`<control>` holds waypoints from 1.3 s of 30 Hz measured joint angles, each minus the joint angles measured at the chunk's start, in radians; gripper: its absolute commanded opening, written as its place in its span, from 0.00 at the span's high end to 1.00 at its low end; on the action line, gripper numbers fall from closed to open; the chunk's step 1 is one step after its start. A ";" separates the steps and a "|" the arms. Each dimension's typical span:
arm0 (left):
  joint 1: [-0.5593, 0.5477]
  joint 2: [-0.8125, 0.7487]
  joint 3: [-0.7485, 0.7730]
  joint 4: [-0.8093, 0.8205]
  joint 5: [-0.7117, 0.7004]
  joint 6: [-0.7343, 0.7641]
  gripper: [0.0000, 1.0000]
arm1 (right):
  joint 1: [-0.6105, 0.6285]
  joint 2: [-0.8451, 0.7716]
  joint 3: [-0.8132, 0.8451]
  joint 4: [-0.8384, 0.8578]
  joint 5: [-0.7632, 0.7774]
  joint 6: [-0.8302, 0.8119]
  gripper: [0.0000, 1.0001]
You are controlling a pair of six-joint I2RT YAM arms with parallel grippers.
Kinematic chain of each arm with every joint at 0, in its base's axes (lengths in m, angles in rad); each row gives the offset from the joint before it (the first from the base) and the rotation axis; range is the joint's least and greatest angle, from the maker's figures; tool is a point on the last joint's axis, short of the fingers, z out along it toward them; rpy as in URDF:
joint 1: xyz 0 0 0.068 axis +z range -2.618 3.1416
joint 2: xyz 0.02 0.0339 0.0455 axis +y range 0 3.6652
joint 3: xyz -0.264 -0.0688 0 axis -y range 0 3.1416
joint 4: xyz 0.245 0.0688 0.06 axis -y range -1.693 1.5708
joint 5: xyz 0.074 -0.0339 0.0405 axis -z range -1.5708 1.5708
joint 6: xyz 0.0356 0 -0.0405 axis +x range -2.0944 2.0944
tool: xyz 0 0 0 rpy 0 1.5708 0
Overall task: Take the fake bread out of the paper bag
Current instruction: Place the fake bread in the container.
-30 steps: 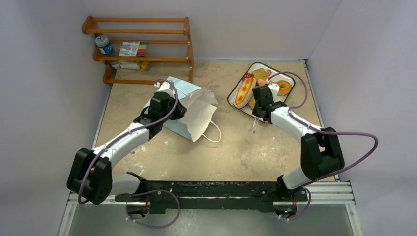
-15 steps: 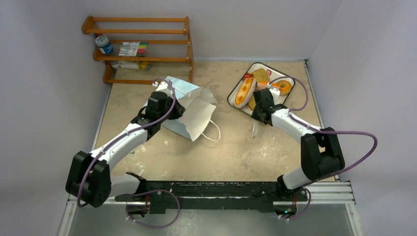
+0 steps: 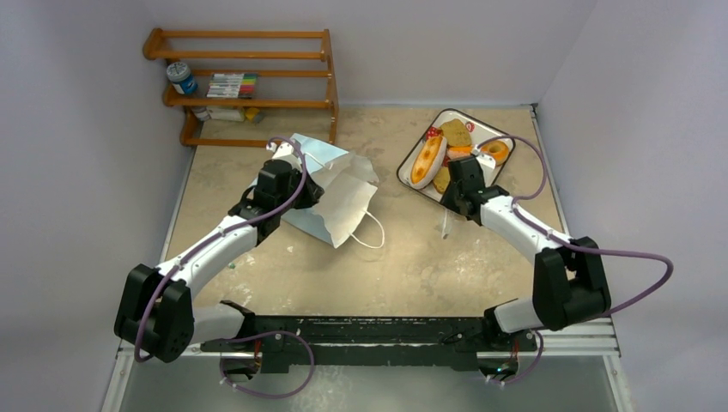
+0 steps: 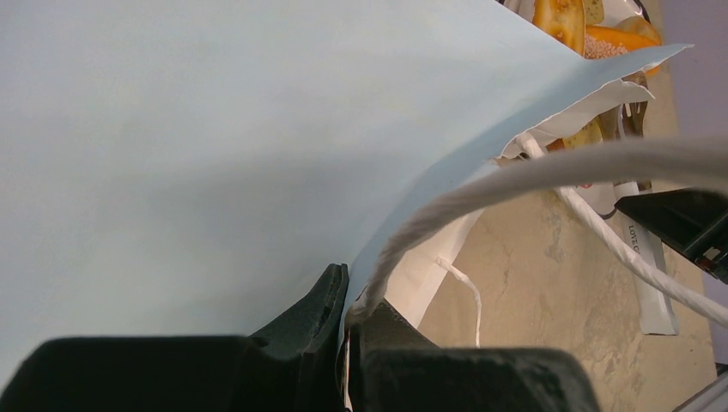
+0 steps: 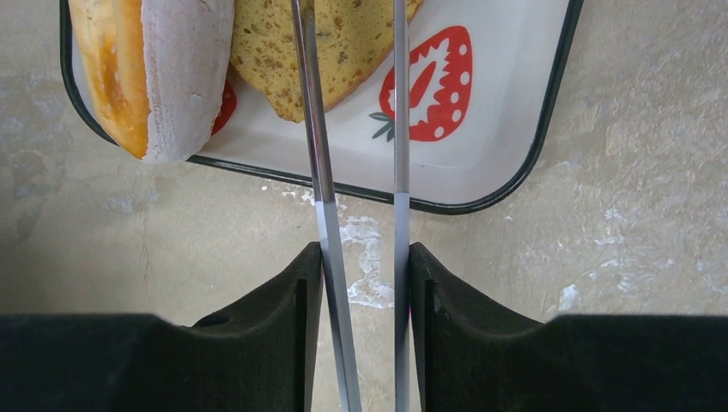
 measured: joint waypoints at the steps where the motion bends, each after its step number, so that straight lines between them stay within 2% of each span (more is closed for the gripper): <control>1: 0.000 -0.001 0.000 0.000 0.001 0.000 1.00 | 0.000 -0.006 -0.003 0.000 0.000 0.003 0.60; 11: 0.000 -0.003 -0.002 -0.006 0.009 0.000 1.00 | 0.000 -0.108 -0.035 -0.014 0.001 0.016 0.57; 39: 0.000 -0.008 -0.023 -0.007 0.027 0.000 1.00 | 0.003 -0.215 -0.077 -0.068 -0.020 0.024 0.55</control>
